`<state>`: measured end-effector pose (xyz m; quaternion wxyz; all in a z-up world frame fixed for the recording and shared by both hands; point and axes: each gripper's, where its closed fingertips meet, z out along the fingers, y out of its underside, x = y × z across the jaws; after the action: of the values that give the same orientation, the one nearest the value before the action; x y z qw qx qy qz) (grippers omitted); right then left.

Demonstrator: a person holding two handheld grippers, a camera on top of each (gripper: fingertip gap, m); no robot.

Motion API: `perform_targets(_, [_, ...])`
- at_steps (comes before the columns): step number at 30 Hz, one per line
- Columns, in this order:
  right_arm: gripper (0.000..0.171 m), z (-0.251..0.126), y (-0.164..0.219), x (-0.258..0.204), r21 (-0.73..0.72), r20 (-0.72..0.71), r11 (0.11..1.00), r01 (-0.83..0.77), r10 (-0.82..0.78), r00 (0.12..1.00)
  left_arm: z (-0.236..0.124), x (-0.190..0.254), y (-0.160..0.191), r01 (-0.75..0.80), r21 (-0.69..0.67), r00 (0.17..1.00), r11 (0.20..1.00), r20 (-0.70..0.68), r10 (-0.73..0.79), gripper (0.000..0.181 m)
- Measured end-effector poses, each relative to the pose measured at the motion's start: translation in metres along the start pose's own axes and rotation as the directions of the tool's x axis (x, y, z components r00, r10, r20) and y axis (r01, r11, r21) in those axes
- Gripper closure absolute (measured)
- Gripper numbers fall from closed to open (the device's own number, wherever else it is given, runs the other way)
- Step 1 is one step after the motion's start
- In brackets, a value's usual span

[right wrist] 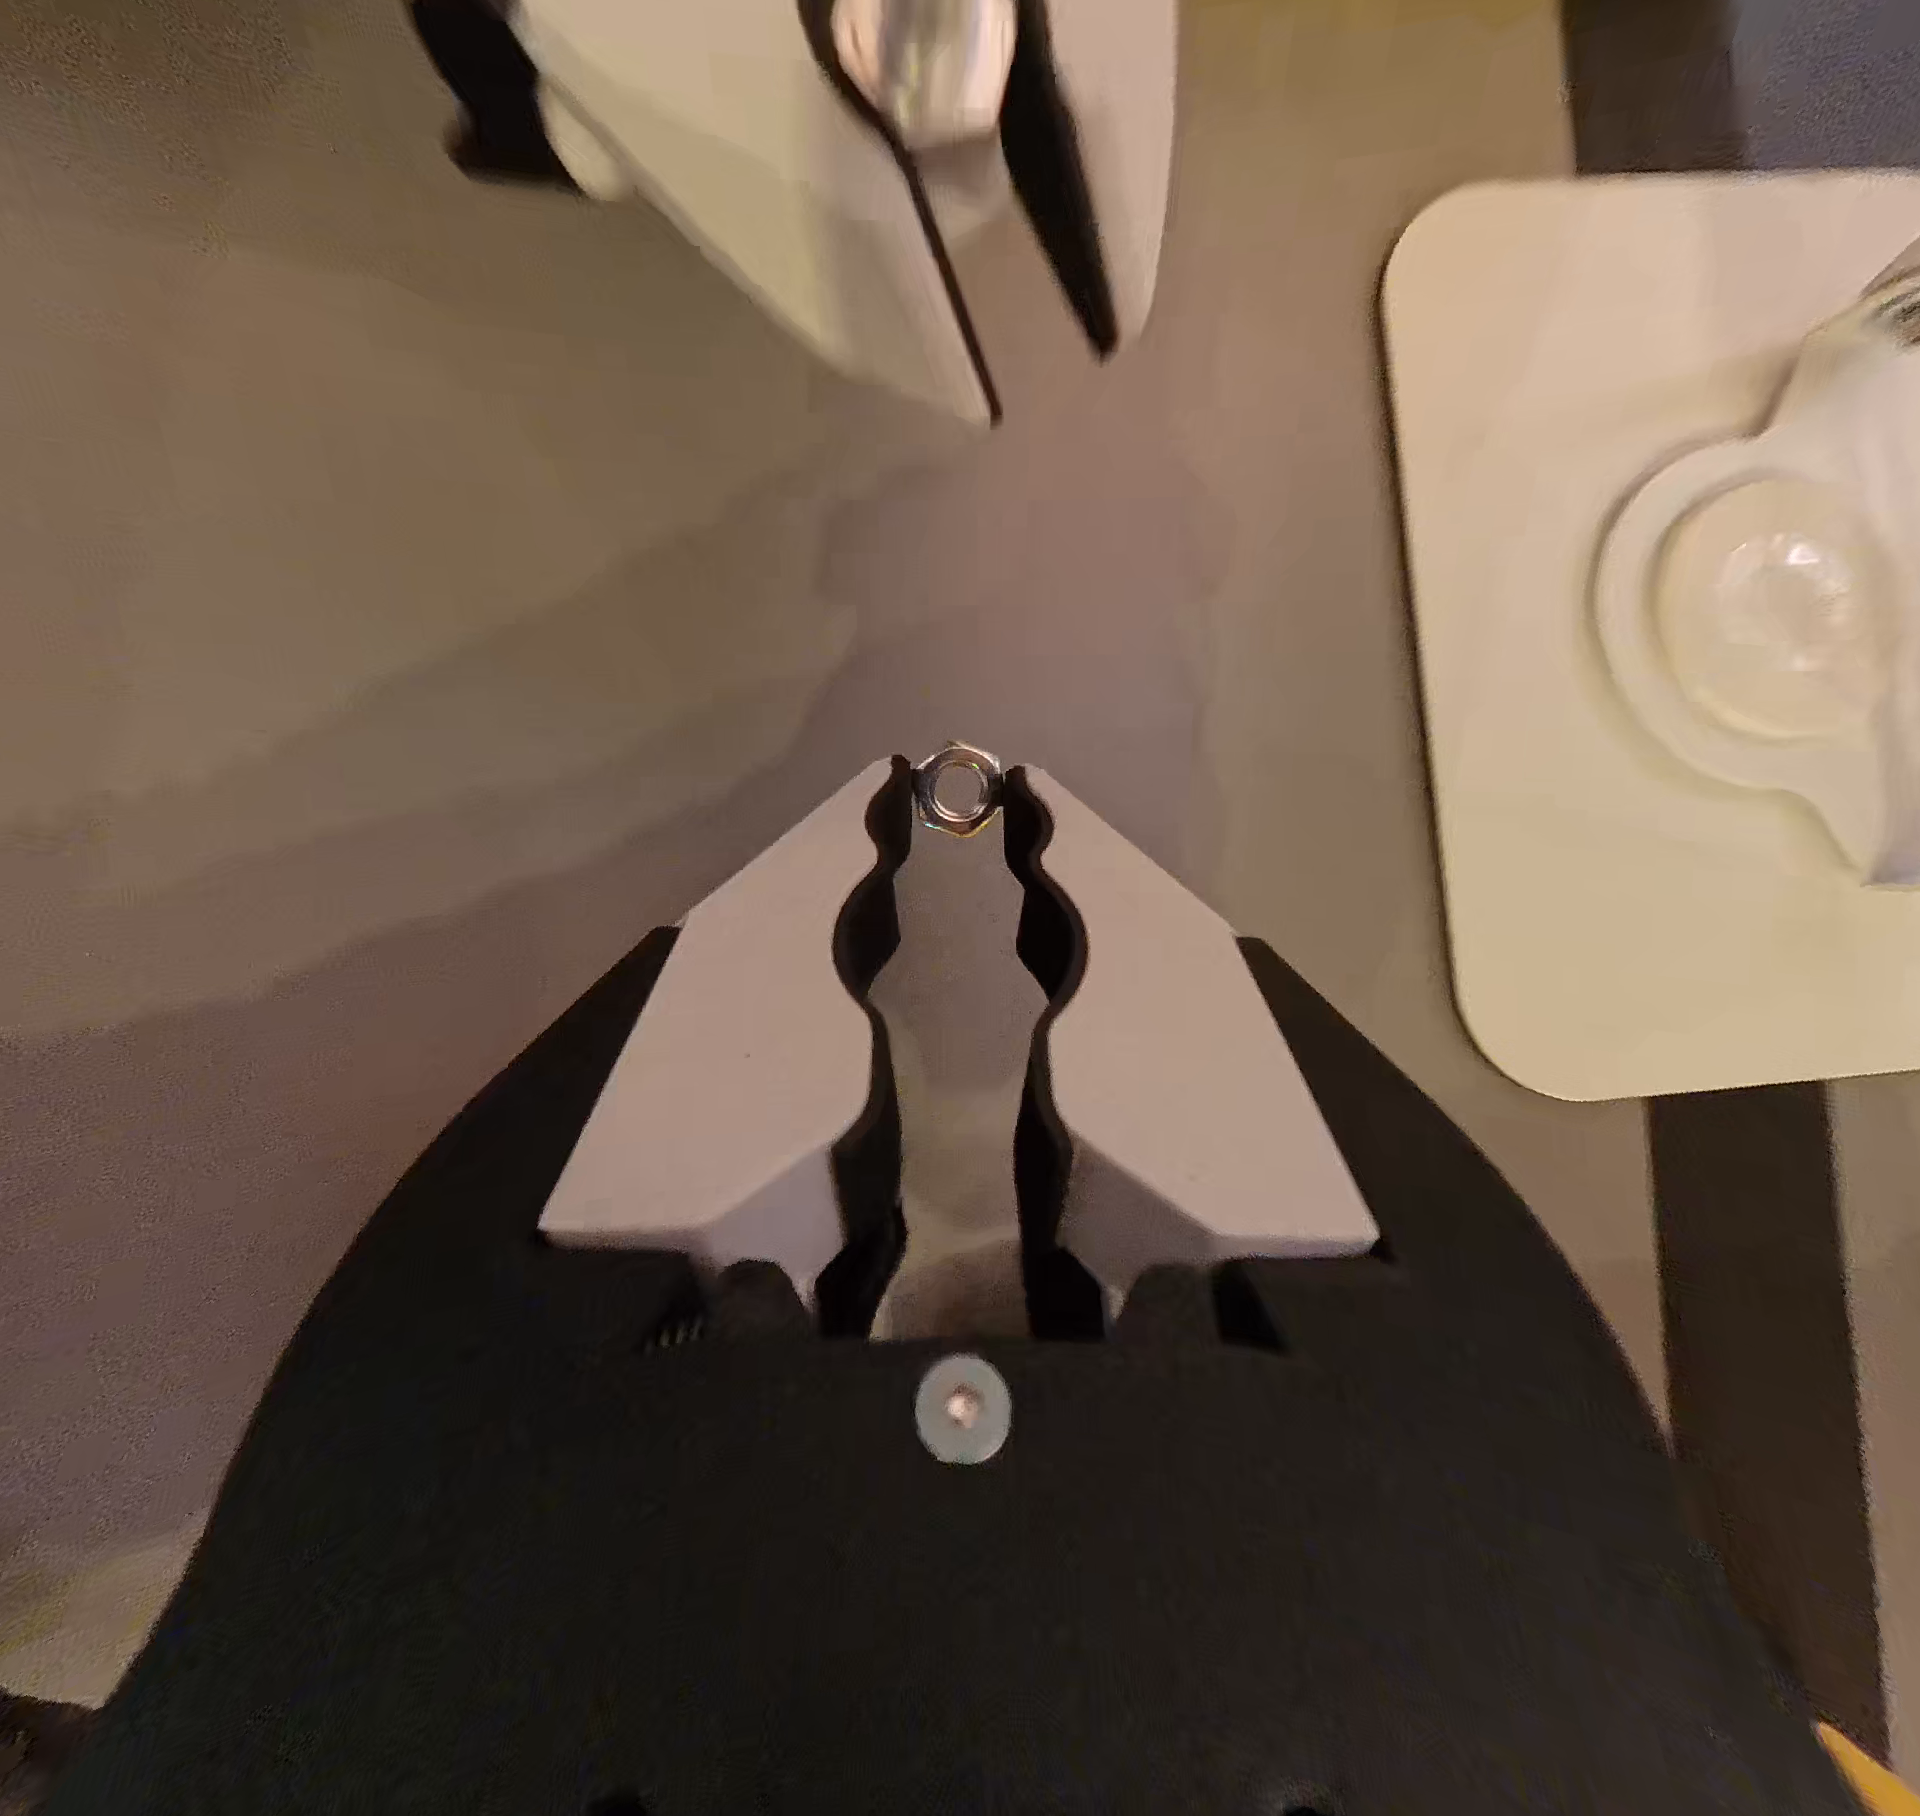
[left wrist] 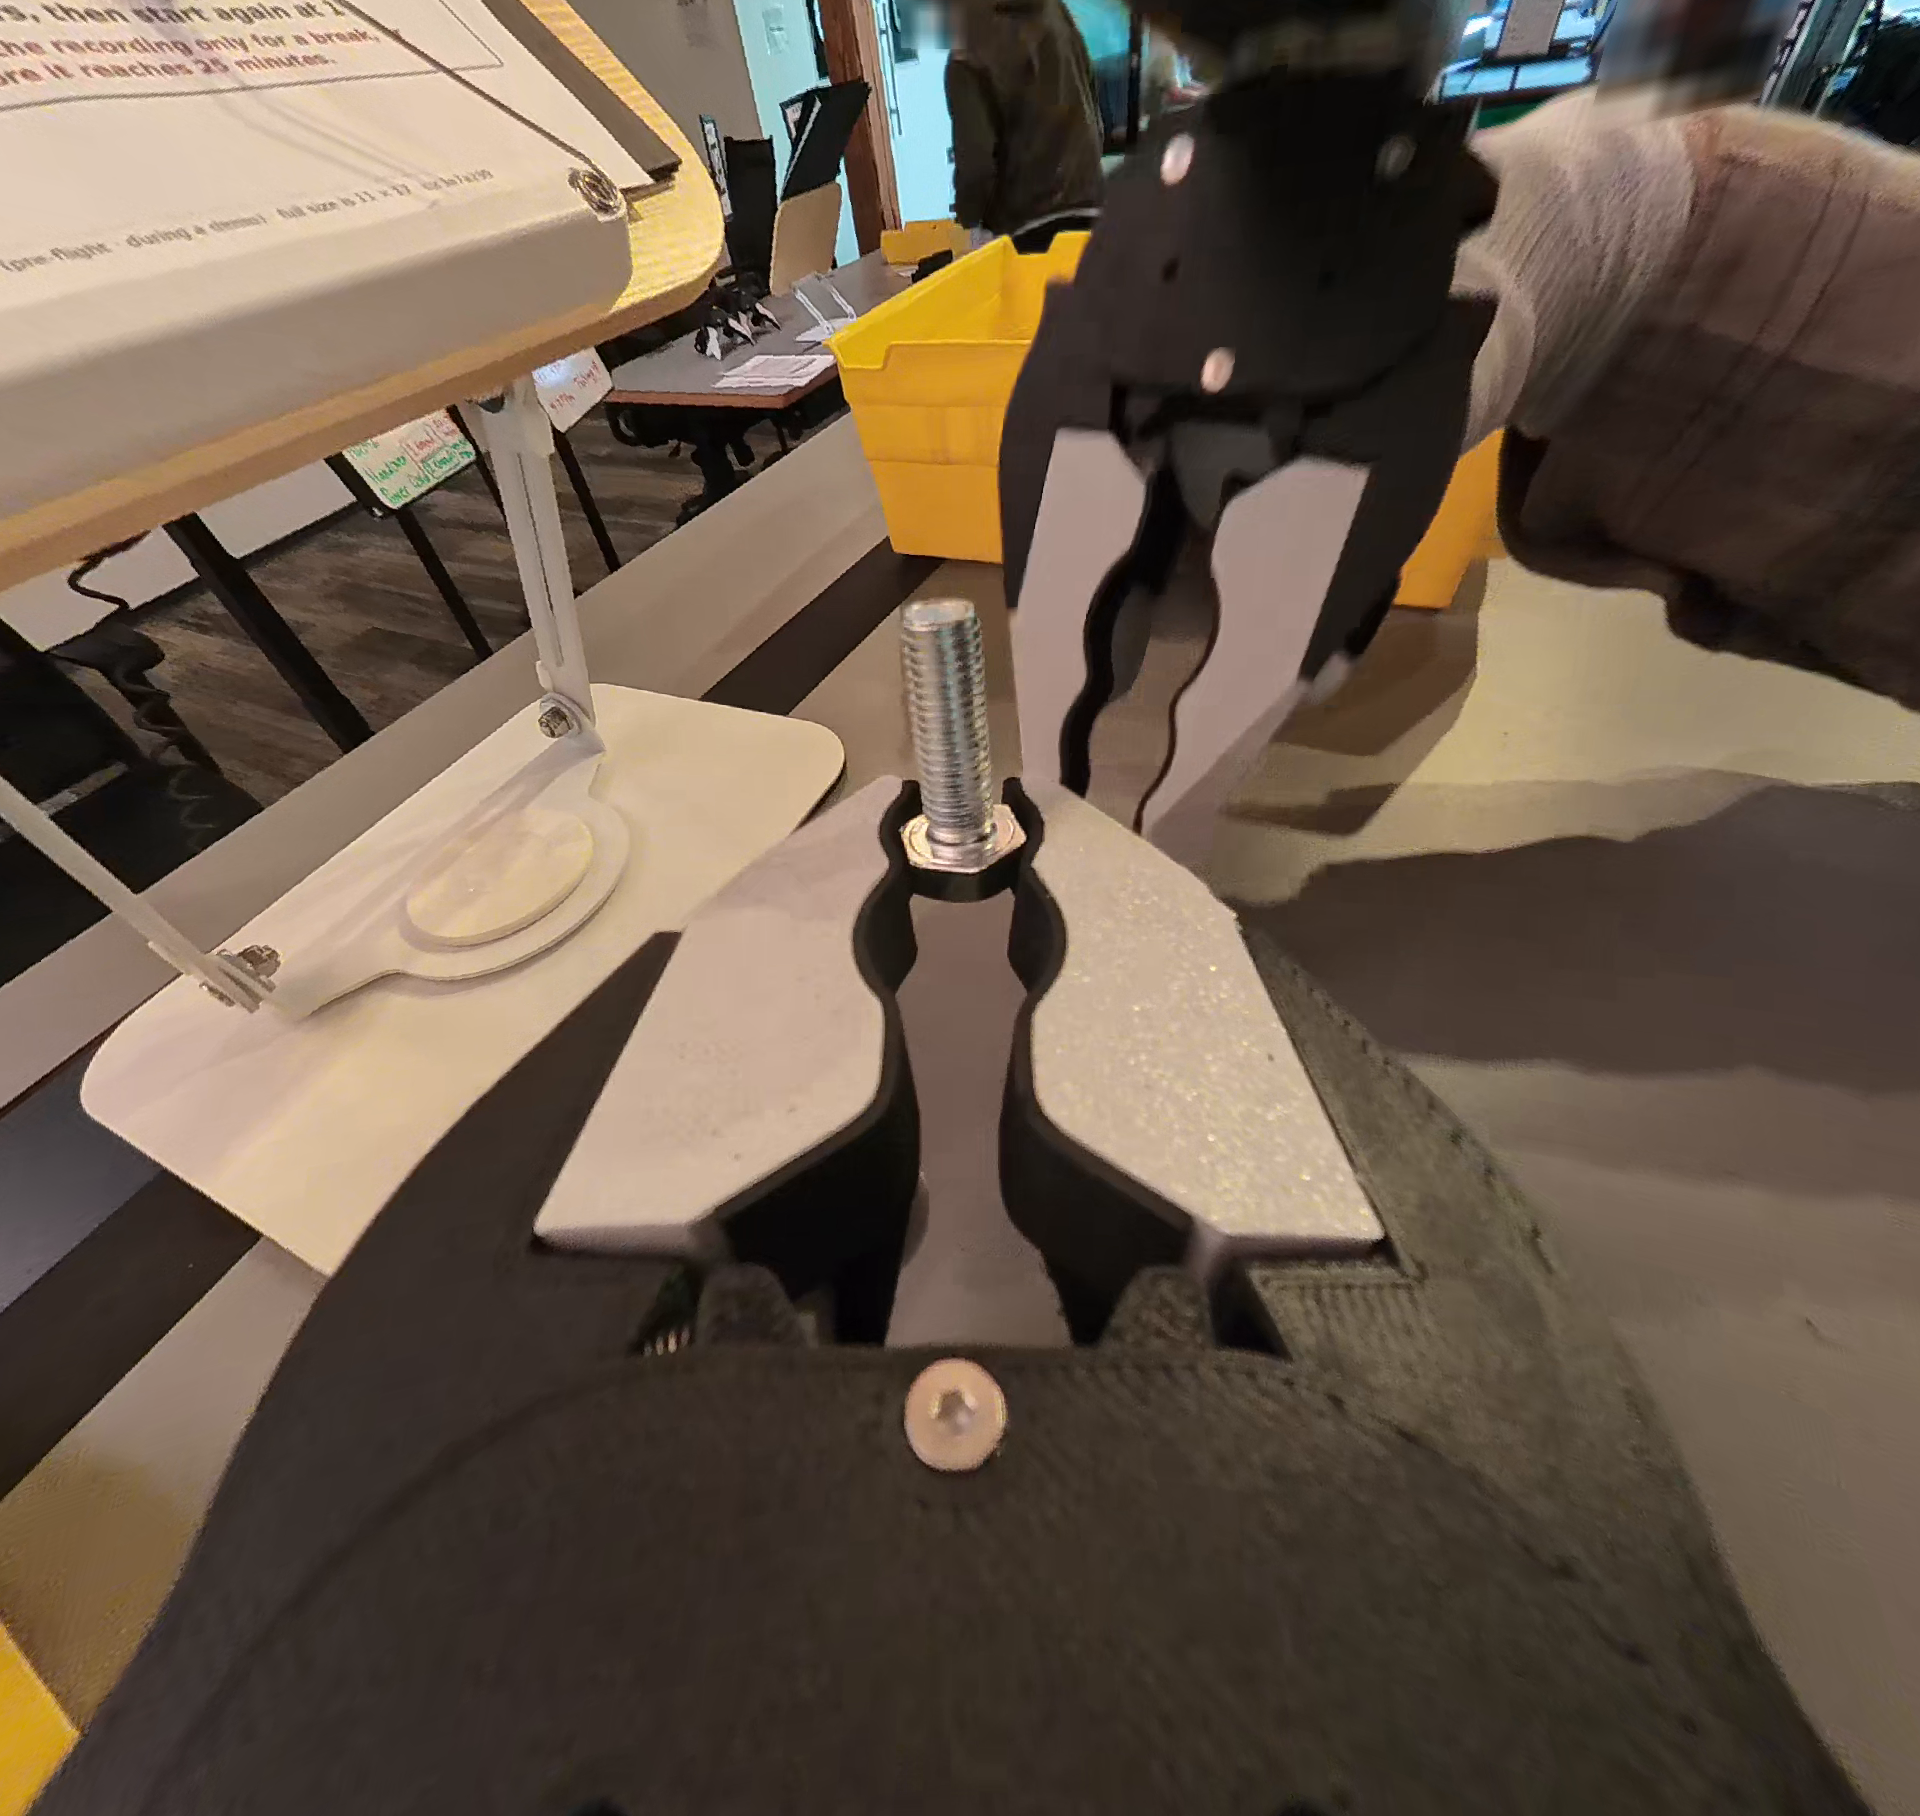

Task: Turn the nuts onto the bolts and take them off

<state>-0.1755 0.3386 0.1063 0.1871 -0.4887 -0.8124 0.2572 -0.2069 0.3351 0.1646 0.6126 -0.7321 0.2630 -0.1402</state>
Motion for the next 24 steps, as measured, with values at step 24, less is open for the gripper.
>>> perform_targets(24, [0.155, -0.057, -0.064, -0.031, 0.116, -0.088, 0.973, 0.198, -0.189, 0.978, 0.019, 0.038, 0.016, -0.262, -0.069, 0.965, 0.963, -0.05, 0.259, 0.167])
